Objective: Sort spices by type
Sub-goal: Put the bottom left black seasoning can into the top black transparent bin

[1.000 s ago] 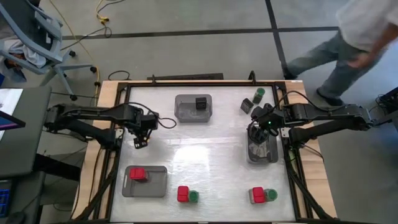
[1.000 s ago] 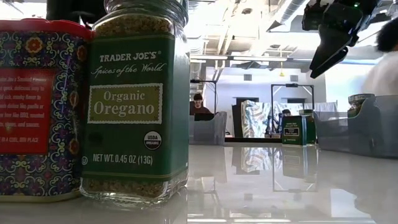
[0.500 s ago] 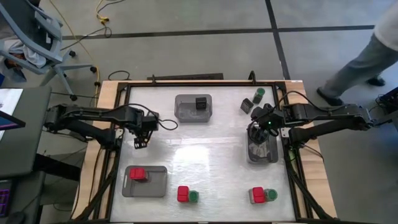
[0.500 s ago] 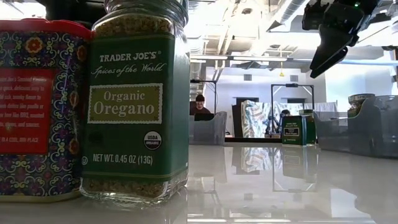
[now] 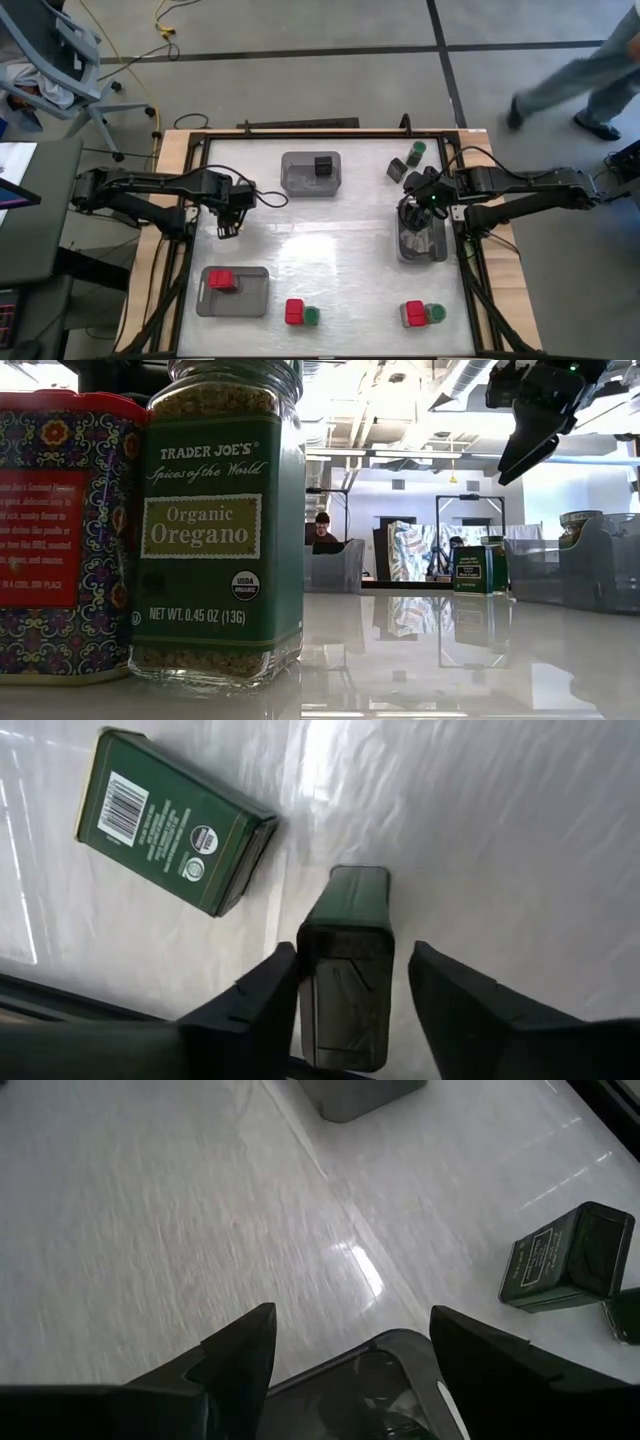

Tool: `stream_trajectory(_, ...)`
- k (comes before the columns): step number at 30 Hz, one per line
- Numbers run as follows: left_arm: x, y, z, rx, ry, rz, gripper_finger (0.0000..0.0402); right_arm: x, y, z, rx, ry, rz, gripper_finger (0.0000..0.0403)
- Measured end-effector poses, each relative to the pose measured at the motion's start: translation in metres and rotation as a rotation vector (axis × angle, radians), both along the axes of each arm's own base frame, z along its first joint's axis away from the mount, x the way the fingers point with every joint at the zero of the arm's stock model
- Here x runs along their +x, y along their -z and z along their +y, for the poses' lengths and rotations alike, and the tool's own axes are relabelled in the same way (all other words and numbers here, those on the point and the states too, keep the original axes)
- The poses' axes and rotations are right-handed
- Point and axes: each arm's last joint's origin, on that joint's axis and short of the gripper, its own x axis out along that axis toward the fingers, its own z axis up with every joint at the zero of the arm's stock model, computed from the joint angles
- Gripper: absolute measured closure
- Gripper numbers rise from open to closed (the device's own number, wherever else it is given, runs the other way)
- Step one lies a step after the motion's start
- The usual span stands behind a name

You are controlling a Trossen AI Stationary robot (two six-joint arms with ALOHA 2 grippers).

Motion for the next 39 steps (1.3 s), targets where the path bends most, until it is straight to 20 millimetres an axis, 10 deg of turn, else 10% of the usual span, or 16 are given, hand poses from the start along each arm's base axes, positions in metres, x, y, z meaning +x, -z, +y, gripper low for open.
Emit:
stream_trajectory(9,0.0010,-0.0005,-0.0013,-0.022,-0.063,-0.024,0.0282,0.0000,0.0000,0.0000,0.000,0.000,0.000,0.0112)
stream_trajectory(39,0.0056,-0.0007,-0.0017,-0.031,-0.208,-0.095,0.0248,0.0001,-0.0001,0.0000,0.046,0.067,-0.022,0.0112)
